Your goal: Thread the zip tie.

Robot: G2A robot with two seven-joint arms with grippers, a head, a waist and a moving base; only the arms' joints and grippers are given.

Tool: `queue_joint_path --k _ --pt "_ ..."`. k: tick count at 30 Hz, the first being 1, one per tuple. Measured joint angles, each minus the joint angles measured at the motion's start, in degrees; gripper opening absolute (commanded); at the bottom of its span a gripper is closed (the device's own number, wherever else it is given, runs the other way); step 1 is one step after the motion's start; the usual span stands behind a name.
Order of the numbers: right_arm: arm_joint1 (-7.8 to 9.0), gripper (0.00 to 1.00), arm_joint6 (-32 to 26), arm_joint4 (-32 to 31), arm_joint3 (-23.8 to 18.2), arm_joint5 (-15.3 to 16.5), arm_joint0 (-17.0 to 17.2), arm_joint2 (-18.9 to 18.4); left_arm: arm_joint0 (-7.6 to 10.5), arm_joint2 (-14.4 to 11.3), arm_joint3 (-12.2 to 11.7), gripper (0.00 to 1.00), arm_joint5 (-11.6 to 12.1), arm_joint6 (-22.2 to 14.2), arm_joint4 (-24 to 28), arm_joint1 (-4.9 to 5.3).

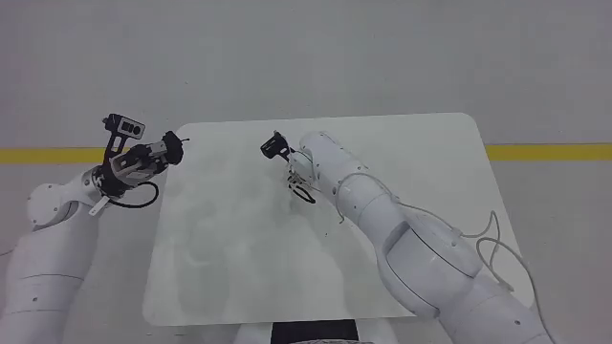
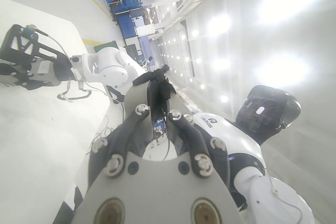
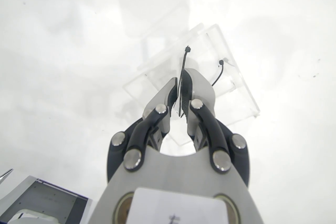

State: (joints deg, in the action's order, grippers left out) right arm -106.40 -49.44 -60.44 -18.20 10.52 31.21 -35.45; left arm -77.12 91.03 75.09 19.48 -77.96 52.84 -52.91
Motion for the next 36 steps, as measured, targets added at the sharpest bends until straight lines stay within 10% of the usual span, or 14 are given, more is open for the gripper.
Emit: queue_joint_path --k 18,36 --pt "-0.57 0.13 0.39 -2.27 0.20 -1.20 0.37 0.51 0.00 0.00 0.00 0.00 0.00 0.00 0.00 0.00" --pt "-1.53 0.00 0.54 -3.98 1.53 -2.31 0.87 0.95 0.00 0.00 0.00 0.00 0.00 0.00 0.00 0.00"
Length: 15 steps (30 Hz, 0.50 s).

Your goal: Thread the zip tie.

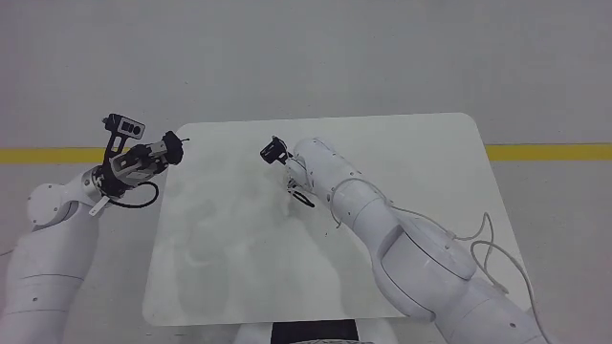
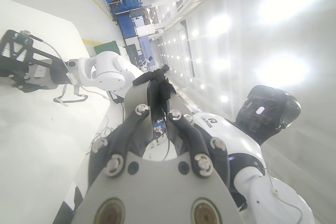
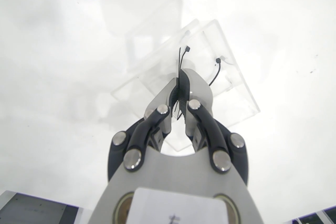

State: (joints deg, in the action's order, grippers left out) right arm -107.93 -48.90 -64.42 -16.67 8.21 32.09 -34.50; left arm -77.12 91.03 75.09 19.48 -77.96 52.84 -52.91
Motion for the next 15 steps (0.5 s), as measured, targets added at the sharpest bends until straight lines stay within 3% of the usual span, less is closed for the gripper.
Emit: queue_joint_path --k 13,15 --pt "0.21 0.00 -1.10 0.68 -0.79 0.73 -2.18 -1.33 0.00 0.00 0.00 0.00 0.00 0.00 0.00 0.00" --pt "0.34 0.04 -1.32 0.88 -1.12 1.15 -2.24 -1.60 0.00 0.00 0.00 0.00 0.00 0.00 0.00 0.00"
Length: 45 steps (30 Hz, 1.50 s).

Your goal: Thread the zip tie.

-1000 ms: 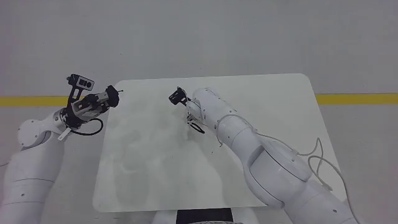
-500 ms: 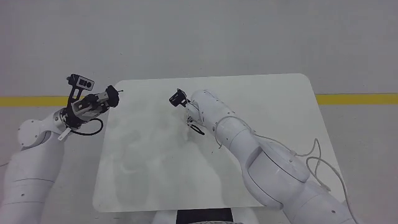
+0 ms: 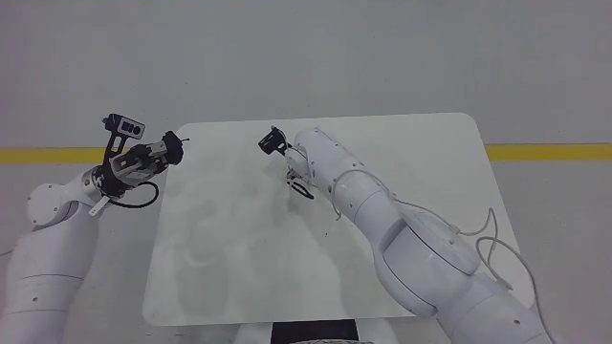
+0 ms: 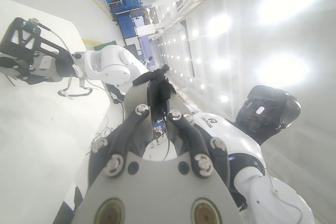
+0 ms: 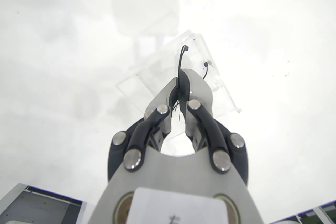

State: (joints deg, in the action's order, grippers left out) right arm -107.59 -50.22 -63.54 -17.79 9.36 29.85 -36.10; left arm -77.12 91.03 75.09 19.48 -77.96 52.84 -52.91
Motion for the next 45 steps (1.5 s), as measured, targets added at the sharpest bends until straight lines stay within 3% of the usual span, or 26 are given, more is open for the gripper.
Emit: queue_joint_path --k 16,45 --pt "0.75 0.04 -0.26 -0.51 -1.92 0.70 1.15 -0.87 0.00 0.00 0.00 0.00 0.00 0.00 0.00 0.00" --pt "-0.31 0.07 2.39 -3.21 -0.95 -1.80 2.79 -0.23 0.00 0.00 0.00 0.00 0.00 0.00 0.00 0.00"
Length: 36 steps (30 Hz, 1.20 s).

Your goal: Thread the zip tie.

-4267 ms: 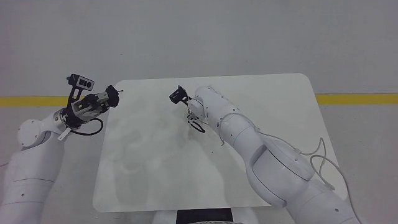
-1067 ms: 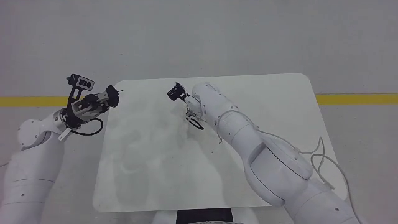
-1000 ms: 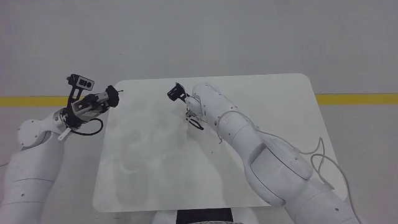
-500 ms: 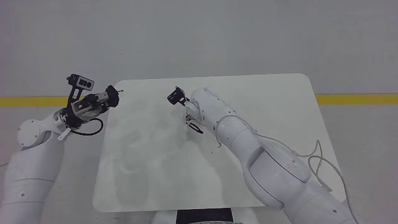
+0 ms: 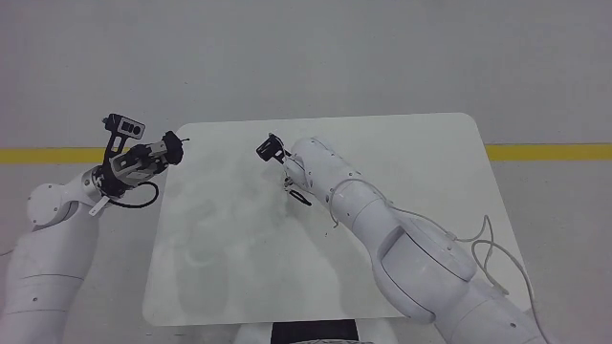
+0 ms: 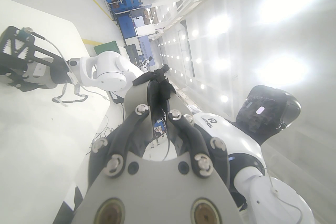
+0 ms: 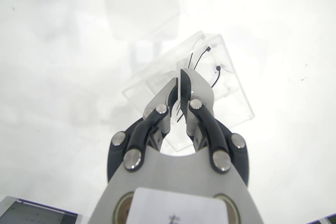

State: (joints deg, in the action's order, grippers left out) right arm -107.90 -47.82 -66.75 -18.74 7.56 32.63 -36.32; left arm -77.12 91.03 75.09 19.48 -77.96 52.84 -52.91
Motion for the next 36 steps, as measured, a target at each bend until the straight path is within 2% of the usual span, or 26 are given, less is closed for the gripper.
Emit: queue_joint_path --k 12,16,20,31,36 --pt "-0.28 0.12 -0.16 -0.76 0.74 -0.15 0.24 -0.02 0.00 0.00 0.00 0.00 0.00 0.00 0.00 0.00" --pt "-0.46 0.11 -0.27 -0.90 1.06 -0.10 0.34 0.03 0.00 0.00 0.00 0.00 0.00 0.00 0.00 0.00" --pt "-0.67 0.00 -0.31 -1.19 1.41 -0.20 0.33 0.11 0.00 0.00 0.00 0.00 0.00 0.00 0.00 0.00" --pt "-0.72 0.00 -0.87 -1.47 1.78 -1.03 -1.32 -0.46 0.00 0.00 0.00 0.00 0.00 0.00 0.00 0.00" --pt "-0.21 0.00 -2.11 -1.03 1.08 0.31 -2.48 -1.30 0.00 0.00 0.00 0.00 0.00 0.00 0.00 0.00"
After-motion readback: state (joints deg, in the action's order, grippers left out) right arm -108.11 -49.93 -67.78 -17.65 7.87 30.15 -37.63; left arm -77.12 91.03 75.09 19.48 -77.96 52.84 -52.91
